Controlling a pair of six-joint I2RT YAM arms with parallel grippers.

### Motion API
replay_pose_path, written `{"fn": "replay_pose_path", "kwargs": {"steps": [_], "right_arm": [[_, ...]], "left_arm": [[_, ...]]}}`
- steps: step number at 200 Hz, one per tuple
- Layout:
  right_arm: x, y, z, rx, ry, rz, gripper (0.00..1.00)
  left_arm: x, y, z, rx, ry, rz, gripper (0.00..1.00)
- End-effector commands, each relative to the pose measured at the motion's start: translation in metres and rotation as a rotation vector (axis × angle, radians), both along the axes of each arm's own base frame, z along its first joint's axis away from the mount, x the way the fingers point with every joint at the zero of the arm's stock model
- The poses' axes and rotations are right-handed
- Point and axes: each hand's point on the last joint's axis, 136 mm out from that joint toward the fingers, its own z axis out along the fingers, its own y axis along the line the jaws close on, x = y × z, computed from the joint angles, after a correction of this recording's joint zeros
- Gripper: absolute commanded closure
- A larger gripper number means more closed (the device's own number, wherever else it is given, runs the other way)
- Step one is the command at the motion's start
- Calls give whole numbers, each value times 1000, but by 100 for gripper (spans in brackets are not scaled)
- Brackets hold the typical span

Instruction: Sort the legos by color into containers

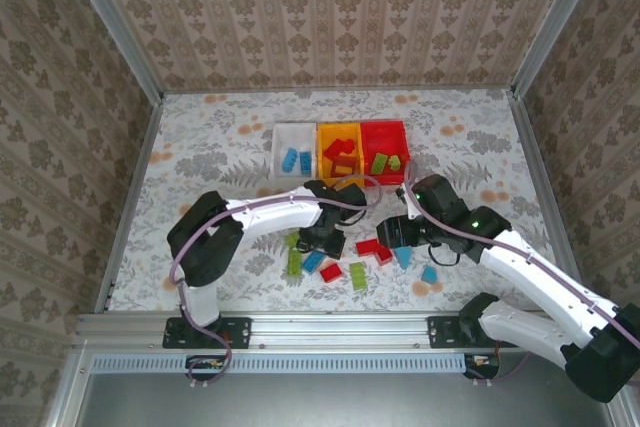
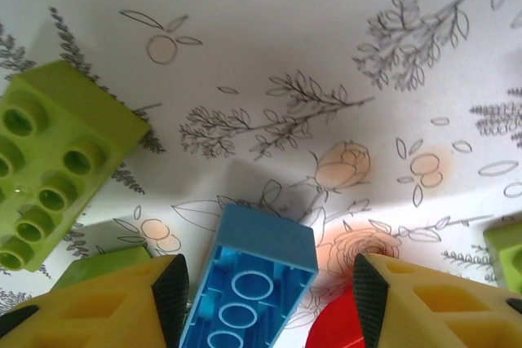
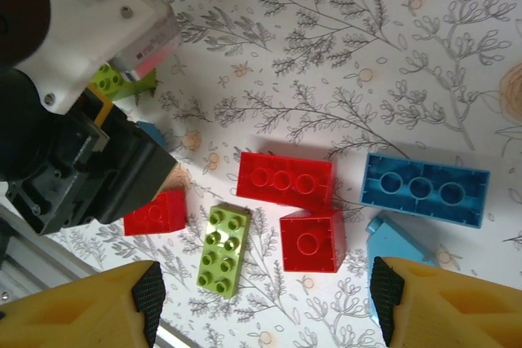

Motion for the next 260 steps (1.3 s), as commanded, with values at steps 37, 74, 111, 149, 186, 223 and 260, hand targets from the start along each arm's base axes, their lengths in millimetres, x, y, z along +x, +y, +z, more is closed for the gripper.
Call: {"fn": "replay_pose_path", "kwargs": {"steps": [37, 74, 111, 149, 186, 223, 260], "right_arm": [[-21, 23, 24, 275, 37, 29, 27], [-22, 22, 27, 290, 33, 21, 27], [-20, 22, 25, 297, 39, 2, 27], [-17, 23, 24, 304, 34, -10, 28], [-10, 24, 35, 313, -22, -6, 29], [17, 27, 67, 323, -181, -13, 29], [57, 36, 101, 340, -362, -33, 30]], "left_arm": [[-10, 5, -5, 48, 57, -105, 49], [-9, 10, -11, 74, 55, -121, 49], [-7, 11, -17, 97, 56, -140, 53], [0, 13, -14, 109, 21, -139, 64], [33, 10, 31, 68, -99, -95, 72], [90, 22, 86, -22, -205, 17, 73], [163, 47, 111, -57, -305, 105, 74]]}}
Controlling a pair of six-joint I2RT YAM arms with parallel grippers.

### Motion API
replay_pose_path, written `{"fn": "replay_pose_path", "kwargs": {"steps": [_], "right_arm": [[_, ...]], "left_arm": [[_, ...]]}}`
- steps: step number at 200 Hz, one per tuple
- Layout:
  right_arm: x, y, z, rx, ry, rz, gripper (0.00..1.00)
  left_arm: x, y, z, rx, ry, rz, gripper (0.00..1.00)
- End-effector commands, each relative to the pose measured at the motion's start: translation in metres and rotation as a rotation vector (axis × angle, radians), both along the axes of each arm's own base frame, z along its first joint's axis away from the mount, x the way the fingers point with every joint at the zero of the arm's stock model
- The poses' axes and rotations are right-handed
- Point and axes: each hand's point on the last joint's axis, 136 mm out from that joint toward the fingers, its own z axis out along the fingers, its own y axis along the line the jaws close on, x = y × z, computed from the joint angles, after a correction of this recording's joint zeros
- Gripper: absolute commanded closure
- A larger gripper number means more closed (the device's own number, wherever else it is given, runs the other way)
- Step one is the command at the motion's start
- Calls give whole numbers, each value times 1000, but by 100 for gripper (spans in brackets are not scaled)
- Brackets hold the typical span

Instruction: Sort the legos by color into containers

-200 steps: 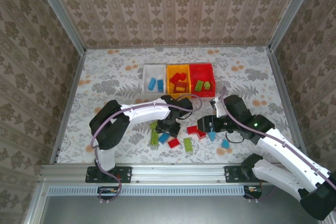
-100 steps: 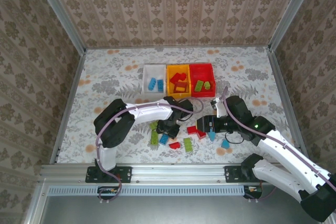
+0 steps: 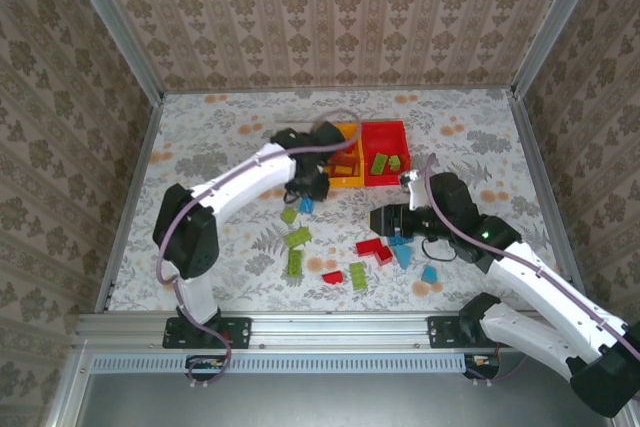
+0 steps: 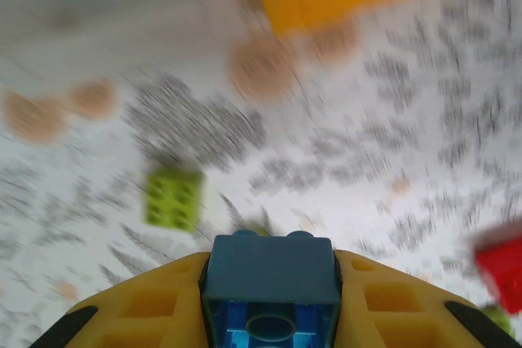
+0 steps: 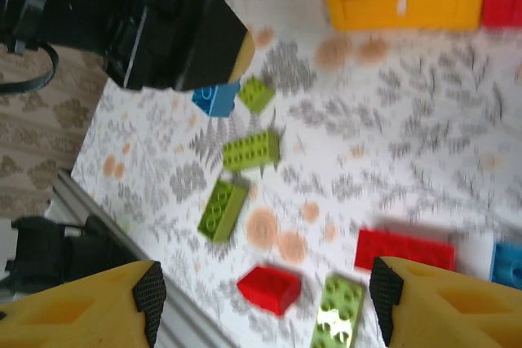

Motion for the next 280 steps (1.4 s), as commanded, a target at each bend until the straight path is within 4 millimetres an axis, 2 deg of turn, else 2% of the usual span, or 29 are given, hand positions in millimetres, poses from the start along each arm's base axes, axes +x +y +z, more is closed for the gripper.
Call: {"fn": "replay_pose_path", "kwargs": {"steps": [1, 28, 51, 74, 103, 138, 196, 212, 247, 265, 280], "right_arm": [[37, 6, 47, 34, -216, -46, 30], [60, 5, 63, 20, -297, -98, 28], [72, 4, 69, 12, -309, -124, 28], [76, 4, 68, 11, -299, -131, 28], [79, 3, 57, -6, -269, -136, 28], [78, 1, 40, -44, -227, -124, 28], [62, -16, 13, -234, -178, -63, 27], [55, -20, 7, -281, -167, -34, 27], [33, -20, -6, -440, -181, 110, 27], [16, -10, -18, -549, -194, 246, 27], [2, -1, -31, -627, -203, 355, 27]], "left_arm": [[36, 25, 13, 44, -54, 14, 74], [84, 35, 13, 45, -104, 48, 74], [115, 43, 1, 59, -111, 81, 74], [134, 41, -15, 35, -96, 101, 74], [143, 36, -30, 32, -75, 105, 74], [140, 34, -43, 30, -40, 112, 65], [134, 37, -17, 5, -62, 119, 47], [132, 38, -4, -10, -79, 126, 46], [117, 39, 50, -111, -166, 138, 46], [92, 31, 79, -228, -197, 100, 45], [58, 23, 87, -323, -188, 63, 44]]}}
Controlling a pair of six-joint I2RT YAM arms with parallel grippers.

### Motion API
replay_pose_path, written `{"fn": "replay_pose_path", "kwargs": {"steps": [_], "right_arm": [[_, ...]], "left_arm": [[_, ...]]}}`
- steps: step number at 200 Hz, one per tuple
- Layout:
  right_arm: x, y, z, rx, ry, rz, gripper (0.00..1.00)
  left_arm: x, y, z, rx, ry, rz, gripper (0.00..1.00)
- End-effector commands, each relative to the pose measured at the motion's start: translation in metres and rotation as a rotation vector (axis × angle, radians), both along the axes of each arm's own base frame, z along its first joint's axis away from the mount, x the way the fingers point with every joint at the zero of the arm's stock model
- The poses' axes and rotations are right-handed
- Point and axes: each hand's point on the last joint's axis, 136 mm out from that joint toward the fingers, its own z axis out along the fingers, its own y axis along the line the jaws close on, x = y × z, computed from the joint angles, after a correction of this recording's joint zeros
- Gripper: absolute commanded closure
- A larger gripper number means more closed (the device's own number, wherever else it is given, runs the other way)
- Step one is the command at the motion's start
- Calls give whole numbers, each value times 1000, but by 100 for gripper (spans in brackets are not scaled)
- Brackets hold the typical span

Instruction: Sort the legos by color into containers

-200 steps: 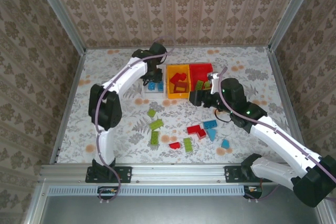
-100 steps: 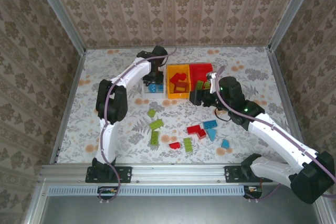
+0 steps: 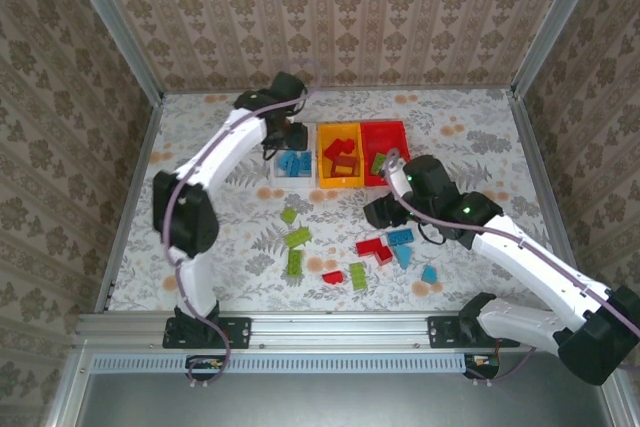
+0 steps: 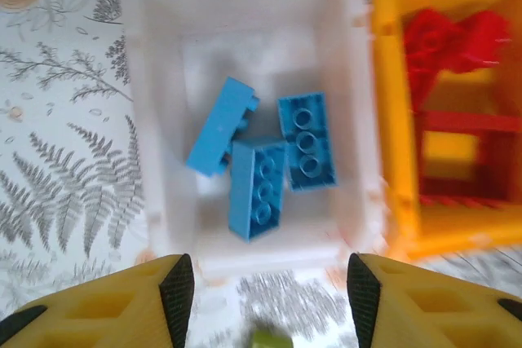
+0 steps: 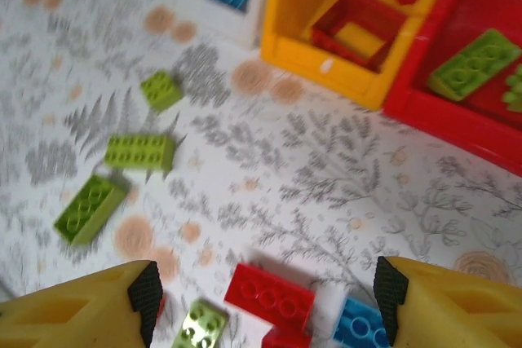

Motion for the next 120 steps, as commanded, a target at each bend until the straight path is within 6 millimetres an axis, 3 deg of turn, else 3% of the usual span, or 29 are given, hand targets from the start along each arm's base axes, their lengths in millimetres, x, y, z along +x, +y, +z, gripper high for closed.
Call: {"fn": "replay_pose_path", "kwargs": {"steps": [1, 26, 53, 80, 120], "right_arm": [[-23, 2, -20, -216, 5, 176, 27], [-43, 14, -46, -372, 10, 355, 24], [-43, 10, -76, -580, 28, 449, 22], [-33, 10, -102, -707, 44, 499, 19], [-22, 14, -129, -789, 86, 524, 16]], "left_arm": [[-47, -17, 37, -180, -32, -65, 44], [-107, -17, 31, -263, -3, -95, 43], [-152, -1, 18, -315, 3, -54, 44], [-179, 0, 17, -447, -22, -47, 44], [-200, 13, 9, -535, -11, 9, 43]]}}
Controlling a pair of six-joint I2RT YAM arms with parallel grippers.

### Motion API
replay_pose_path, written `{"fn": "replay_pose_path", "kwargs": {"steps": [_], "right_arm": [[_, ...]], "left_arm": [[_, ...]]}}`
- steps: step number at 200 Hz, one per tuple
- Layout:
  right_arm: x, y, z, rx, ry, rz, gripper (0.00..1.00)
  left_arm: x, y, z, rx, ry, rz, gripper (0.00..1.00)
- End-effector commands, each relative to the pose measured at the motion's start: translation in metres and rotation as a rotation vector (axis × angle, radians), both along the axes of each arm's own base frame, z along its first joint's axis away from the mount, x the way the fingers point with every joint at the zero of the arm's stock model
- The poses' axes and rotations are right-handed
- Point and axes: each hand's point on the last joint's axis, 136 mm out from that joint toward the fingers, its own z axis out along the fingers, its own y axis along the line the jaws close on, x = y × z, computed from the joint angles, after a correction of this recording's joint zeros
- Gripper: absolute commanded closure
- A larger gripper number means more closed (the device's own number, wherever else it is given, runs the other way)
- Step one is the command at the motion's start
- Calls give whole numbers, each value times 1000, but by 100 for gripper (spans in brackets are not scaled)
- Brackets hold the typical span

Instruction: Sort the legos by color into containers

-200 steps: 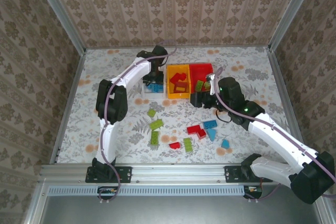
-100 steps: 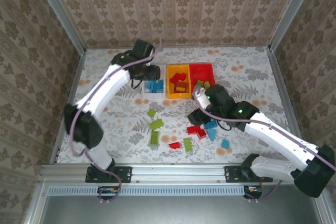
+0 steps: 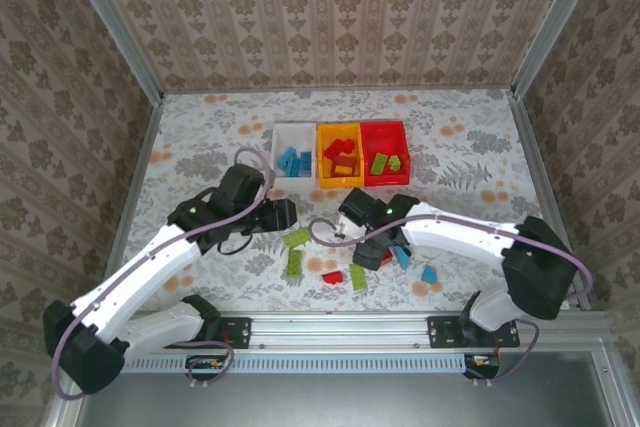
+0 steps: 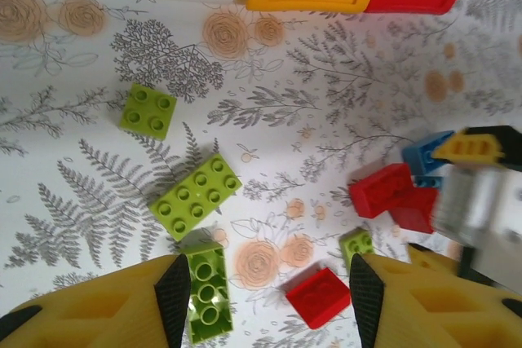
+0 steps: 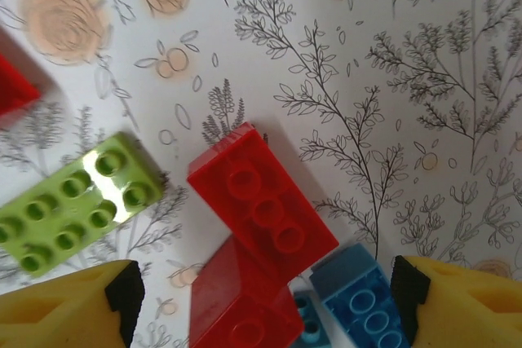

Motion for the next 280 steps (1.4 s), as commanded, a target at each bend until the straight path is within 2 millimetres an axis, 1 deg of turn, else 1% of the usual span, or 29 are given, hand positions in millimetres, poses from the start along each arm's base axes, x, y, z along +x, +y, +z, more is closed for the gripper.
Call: {"fn": "replay_pose_path", "kwargs": {"steps": [1, 37, 57, 93, 126, 160, 172, 182, 193, 205, 231, 250, 261, 278, 280], "right_arm": [[11, -1, -3, -76, -30, 41, 16], [12, 1, -22, -121, 26, -6, 17], [17, -1, -30, -144, 35, -45, 18], [27, -3, -43, -151, 84, -129, 25], [38, 0, -47, -119, 116, -190, 43], [46, -2, -51, -100, 138, -232, 66], [50, -1, -49, -81, 131, -249, 72], [56, 1, -43, -59, 109, -262, 76], [65, 4, -29, -19, 74, -283, 78], [80, 10, -4, 53, 21, -317, 78], [126, 20, 58, 326, -53, -503, 80], [161, 32, 92, 510, -93, -608, 80], [180, 41, 103, 584, -104, -646, 80], [207, 52, 111, 658, -85, -726, 80], [210, 53, 110, 661, -80, -737, 80]], "left_arm": [[-3, -6, 12, -113, -5, 38, 43], [-6, 0, 15, -106, -14, 50, 43], [-6, 0, 17, -103, -17, 47, 43], [-5, -2, 18, -101, -19, 41, 43], [-1, -7, 22, -100, -24, 22, 43], [3, -14, 24, -115, -22, 16, 44], [4, -15, 26, -119, -27, 15, 44], [6, -17, 28, -120, -34, 15, 44], [9, -19, 34, -120, -47, 12, 44], [15, -22, 44, -121, -74, 9, 45], [28, -33, 60, -106, -129, -9, 45], [39, -39, 65, -74, -161, -10, 45], [44, -42, 65, -55, -171, -8, 46], [52, -44, 68, -34, -193, 2, 46], [53, -44, 69, -34, -197, 2, 46]]}}
